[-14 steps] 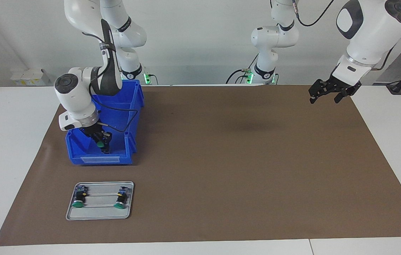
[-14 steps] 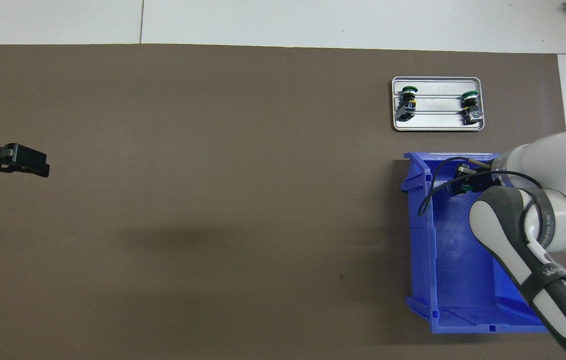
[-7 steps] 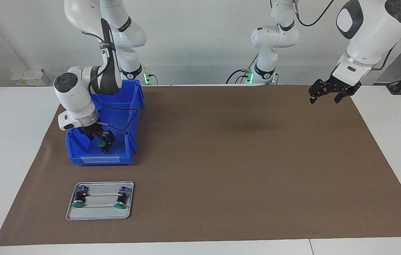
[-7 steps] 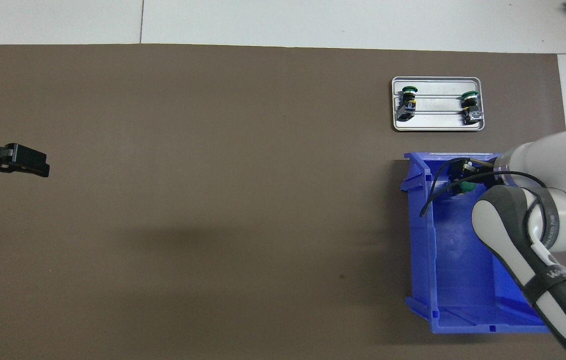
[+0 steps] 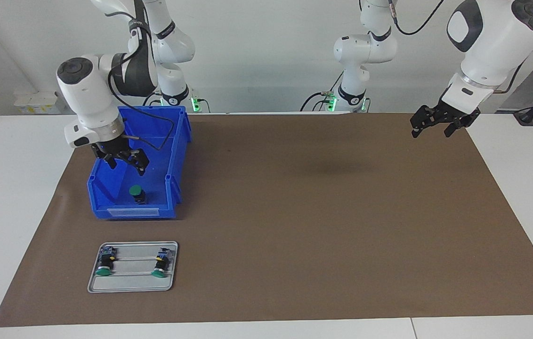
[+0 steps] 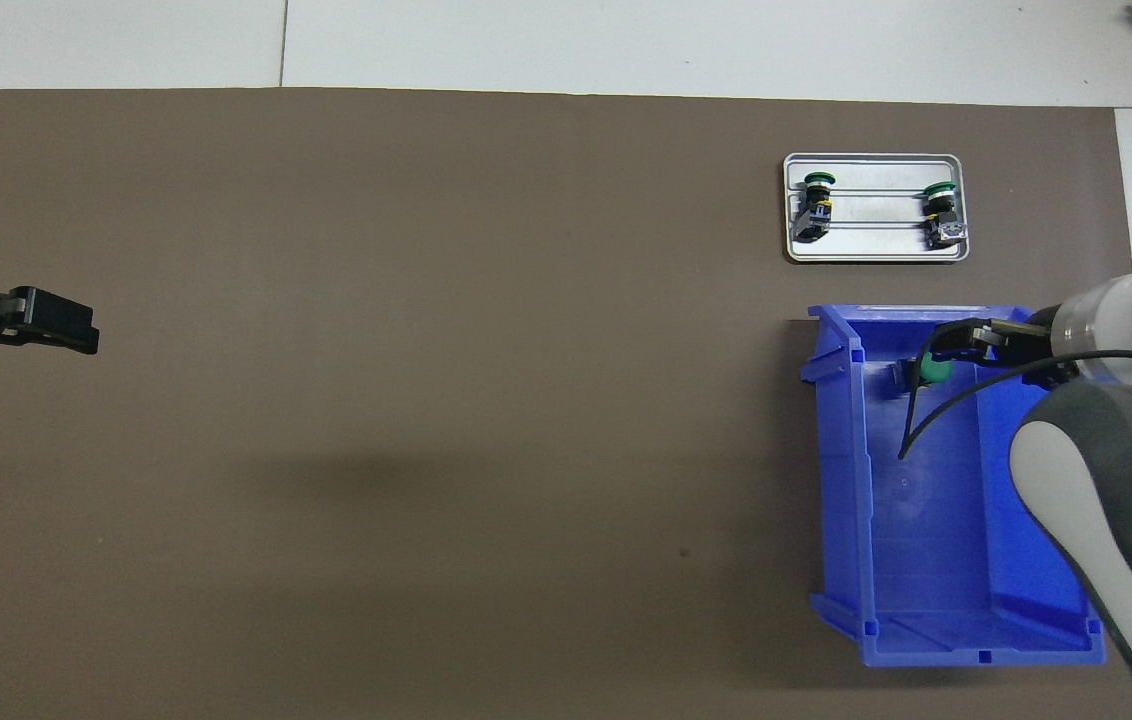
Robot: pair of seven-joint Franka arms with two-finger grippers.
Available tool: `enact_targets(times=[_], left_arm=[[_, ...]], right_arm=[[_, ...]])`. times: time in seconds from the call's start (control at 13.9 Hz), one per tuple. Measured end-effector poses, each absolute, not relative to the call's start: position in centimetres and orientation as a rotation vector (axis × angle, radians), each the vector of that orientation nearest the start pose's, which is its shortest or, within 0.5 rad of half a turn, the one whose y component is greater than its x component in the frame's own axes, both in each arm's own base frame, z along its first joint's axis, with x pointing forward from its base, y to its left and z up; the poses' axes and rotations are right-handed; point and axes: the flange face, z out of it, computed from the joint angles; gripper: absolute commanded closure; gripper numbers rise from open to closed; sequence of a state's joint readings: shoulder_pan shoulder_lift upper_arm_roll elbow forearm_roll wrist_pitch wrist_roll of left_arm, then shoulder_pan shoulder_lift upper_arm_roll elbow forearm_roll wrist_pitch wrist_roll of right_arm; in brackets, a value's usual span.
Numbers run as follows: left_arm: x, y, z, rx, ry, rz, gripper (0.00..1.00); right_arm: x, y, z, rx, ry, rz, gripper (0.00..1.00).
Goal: Place and press button with both arms
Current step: 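Open the right gripper and withdraw it from the bin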
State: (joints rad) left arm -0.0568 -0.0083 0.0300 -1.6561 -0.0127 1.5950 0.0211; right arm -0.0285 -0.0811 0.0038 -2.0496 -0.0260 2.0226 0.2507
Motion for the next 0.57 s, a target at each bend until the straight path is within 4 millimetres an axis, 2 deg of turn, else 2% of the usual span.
enact_targets(times=[0.36,0.43,0.57], left_arm=[[55.1,-1.6,59.1,-3.152,0.075,0.083,0.0],[55.1,-1.6,59.1,-3.152,0.075,0.083,0.0],[55.1,-1.6,59.1,-3.152,0.075,0.083,0.0]], right_arm=[[54.0,-1.2,60.4,-3.093,0.404,-0.101,0.0],[54.1,-1.2,62.2,-3.091,0.403,-0.118,0.0],[54.1,-1.2,64.6,-3.09,0.4,-0.128,0.0]])
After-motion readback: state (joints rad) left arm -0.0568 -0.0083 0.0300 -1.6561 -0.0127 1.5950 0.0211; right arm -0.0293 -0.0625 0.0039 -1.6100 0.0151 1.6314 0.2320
